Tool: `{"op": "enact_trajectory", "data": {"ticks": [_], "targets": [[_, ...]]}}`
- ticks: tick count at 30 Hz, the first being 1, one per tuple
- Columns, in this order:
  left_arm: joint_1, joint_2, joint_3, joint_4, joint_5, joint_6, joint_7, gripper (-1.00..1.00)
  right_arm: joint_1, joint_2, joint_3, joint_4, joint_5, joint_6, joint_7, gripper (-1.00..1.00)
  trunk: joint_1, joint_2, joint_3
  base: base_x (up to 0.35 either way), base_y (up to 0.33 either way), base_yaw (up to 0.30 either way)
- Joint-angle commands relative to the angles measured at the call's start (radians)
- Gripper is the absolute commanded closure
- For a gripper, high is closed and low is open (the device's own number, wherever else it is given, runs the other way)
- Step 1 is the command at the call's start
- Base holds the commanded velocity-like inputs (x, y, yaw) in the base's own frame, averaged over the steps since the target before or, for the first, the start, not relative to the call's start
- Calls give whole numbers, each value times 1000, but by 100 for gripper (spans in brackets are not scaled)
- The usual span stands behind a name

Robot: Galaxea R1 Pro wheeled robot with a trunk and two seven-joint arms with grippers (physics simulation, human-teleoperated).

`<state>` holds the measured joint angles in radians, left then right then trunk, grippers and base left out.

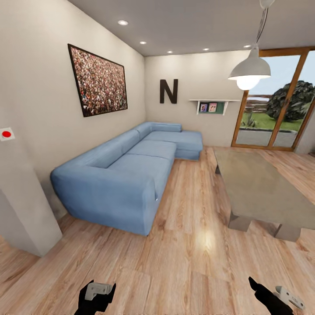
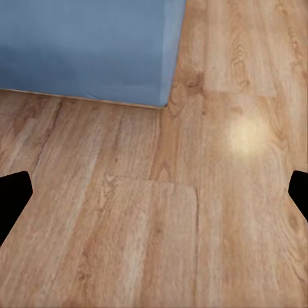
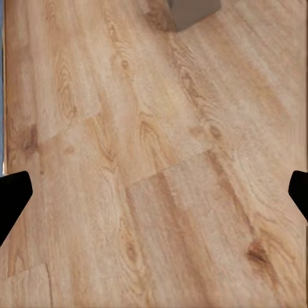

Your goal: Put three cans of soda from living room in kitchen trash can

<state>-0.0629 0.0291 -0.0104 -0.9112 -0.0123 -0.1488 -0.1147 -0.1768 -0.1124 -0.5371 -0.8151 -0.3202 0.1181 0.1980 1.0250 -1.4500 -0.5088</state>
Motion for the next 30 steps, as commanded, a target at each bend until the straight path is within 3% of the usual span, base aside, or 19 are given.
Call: {"op": "enact_trajectory", "data": {"ticks": [1, 20, 30], "targets": [[0, 0, 0, 0, 0, 0, 0, -100, 0, 0, -1, 0, 0, 0, 0, -100, 0, 0, -2, 0, 0, -3], [0, 0, 0, 0, 0, 0, 0, -100, 0, 5, 2, 0, 0, -7, 0, -100, 0, 0, -27, 0, 0, -2], [0, 0, 0, 0, 1, 0, 0, -100, 0, 0, -3, 1, 0, -2, 3, -100, 0, 0, -39, 0, 0, -114]]}}
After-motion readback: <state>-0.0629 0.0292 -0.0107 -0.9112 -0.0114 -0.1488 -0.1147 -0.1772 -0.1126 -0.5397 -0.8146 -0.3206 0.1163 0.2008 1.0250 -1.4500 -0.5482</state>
